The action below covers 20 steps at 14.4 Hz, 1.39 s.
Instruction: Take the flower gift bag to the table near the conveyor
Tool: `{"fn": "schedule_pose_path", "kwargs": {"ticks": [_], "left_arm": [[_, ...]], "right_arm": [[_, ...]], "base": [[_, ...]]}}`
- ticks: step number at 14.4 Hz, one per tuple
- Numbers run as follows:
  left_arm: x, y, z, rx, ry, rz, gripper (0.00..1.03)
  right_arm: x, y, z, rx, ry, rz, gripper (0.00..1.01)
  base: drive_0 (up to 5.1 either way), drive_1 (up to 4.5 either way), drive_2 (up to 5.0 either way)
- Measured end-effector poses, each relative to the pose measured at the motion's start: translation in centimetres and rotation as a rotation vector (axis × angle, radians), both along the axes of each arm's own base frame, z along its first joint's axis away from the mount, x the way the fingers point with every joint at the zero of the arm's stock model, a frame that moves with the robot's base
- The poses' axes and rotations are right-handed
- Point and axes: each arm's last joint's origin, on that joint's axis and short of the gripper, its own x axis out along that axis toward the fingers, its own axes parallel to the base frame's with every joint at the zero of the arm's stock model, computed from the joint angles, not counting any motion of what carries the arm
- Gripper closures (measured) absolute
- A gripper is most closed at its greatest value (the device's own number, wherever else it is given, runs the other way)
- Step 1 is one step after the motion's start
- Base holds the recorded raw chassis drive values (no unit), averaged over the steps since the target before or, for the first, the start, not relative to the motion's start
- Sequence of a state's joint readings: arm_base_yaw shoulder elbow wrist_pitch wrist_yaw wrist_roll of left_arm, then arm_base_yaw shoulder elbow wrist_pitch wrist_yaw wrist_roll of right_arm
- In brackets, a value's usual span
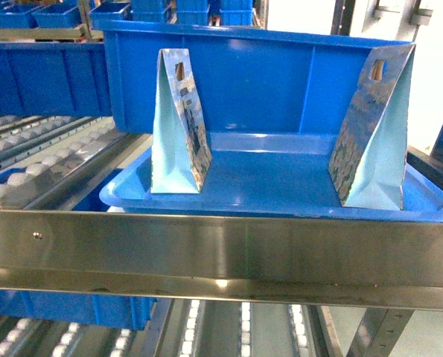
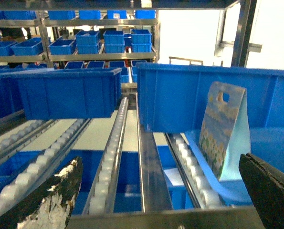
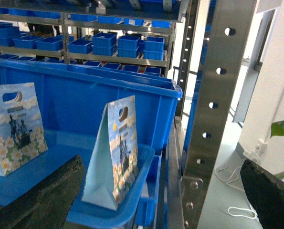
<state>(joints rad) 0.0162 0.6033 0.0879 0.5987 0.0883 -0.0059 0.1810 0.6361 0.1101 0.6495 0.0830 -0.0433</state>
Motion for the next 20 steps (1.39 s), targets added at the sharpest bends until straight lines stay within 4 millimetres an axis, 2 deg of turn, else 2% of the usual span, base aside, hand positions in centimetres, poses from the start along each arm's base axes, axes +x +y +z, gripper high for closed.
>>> {"fn": "schedule_pose_path", "kwargs": {"ticks": [2, 8, 9, 10, 11, 12, 17, 20], "left_arm": [[3.6, -0.9, 2.6, -0.015, 0.006, -0.057, 0.05], [6.2, -1.9, 3.0, -0.014, 0.071, -0.095, 0.05], [7.2, -2.3, 3.3, -0.015, 0.086, -0.103, 0.05], [10.1, -3.2, 4.7, -0.018, 0.133, -0.14, 0.05], [14.0, -4.7, 7.7, -0.032, 0.126, -0.174, 0.05], [17.4, -6.6, 8.5, -0.028, 0.147, -0.216, 0.05], [18.6, -6.8, 8.3, -0.02, 0.165, -0.198, 0.05], [18.6, -6.7, 8.4, -0.017, 0.162, -0.191, 0.05]], "right_arm": [[3.3, 1.0, 1.4, -0.021, 0.044, 0.019, 0.03], [5.5, 1.7, 1.8, -0.031, 0.108, 0.04, 0.03], [6.4, 2.1, 2.1, -0.029, 0.125, 0.048, 0.03], [8.6, 3.1, 3.6, -0.022, 0.143, 0.074, 0.03], [11.7, 4.2, 5.5, -0.018, 0.157, 0.092, 0.03], [15.8, 5.6, 6.3, -0.031, 0.209, 0.098, 0.03], [17.3, 6.2, 6.1, -0.056, 0.195, 0.069, 0.03], [17.2, 6.1, 6.4, -0.095, 0.17, 0.04, 0.03]], "base": [[0.0, 0.0, 0.0], [0.0, 0.0, 0.0], [0.0, 0.0, 0.0], [0.0, 0.0, 0.0], [0.0, 0.0, 0.0], [0.0, 0.0, 0.0], [0.0, 0.0, 0.0], [0.0, 0.0, 0.0]]}}
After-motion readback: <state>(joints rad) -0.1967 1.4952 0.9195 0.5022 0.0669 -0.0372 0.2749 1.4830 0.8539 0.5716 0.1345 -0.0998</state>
